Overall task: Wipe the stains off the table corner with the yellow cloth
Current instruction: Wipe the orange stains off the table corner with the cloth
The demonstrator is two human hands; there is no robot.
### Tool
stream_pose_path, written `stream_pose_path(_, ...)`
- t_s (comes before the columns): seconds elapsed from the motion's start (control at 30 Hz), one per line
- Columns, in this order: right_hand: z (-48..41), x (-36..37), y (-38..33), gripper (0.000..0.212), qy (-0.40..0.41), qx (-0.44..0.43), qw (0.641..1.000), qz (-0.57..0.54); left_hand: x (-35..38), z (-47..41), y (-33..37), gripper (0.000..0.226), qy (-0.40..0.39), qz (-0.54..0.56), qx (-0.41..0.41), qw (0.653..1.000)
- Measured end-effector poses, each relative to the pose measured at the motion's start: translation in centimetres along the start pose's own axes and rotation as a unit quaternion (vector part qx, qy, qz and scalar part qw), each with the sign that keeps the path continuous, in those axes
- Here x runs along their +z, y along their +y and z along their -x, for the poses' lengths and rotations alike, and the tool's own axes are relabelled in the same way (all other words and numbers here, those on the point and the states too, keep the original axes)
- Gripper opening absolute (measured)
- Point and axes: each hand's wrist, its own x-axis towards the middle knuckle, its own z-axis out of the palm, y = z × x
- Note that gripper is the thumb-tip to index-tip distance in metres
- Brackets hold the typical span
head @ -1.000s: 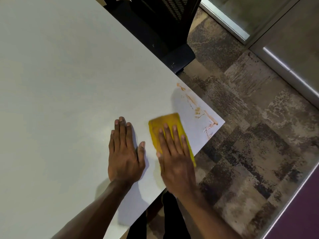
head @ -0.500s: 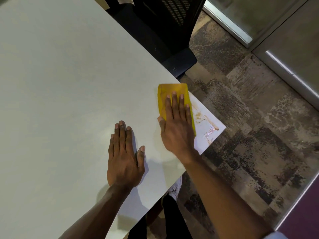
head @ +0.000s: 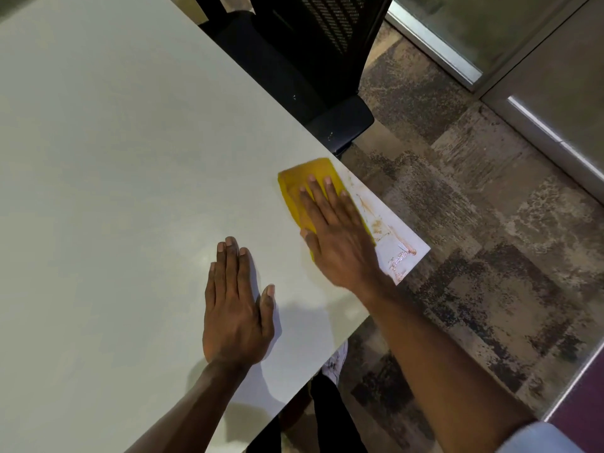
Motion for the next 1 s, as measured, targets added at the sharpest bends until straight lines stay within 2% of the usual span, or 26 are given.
stream_pose_path(0.1, -1.3, -0.7, -0.3, 0.068, -0.004, 0.037, 0.999, 0.008, 0.1, 0.1, -0.1, 0.08, -0.007, -0.003, -0.005, 1.0)
stream_pose_path(0.23, 2.3, 0.6, -4.4, 0.07, 0.013, 0.104, 0.994, -0.032, 0.2, 0.1, -0.3, 0.08, -0.008, -0.001, -0.001, 1.0)
stream_pose_path(0.4, 7.2, 2.1, -7.1, 0.066, 0.036, 0.096, 0.994, -0.049, 0.2, -0.1, -0.1, 0.08, -0.005, -0.001, -0.003, 1.0)
stream_pose_path(0.6, -1.7, 0.1, -2.0, 0.064, 0.027, 0.107, 0.994, -0.016, -0.1, -0.1, 0.1, 0.08, -0.005, -0.004, -0.005, 1.0)
stream_pose_path(0.7, -4.5, -1.0, -0.2, 0.065, 0.039, 0.178, 0.983, -0.019, -0.1, -0.1, 0.1, 0.078, -0.002, -0.007, 0.0, 1.0)
stream_pose_path(0.8, -4.4, -0.8, -1.8, 0.068, 0.053, 0.236, 0.97, -0.025, -0.1, 0.0, 0.0, 0.078, -0.006, -0.005, -0.008, 1.0)
stream_pose_path(1.0, 4.6, 2.0, -7.6, 0.066, 0.041, 0.162, 0.986, -0.012, 0.2, 0.0, -0.2, 0.079, -0.008, -0.009, -0.001, 1.0)
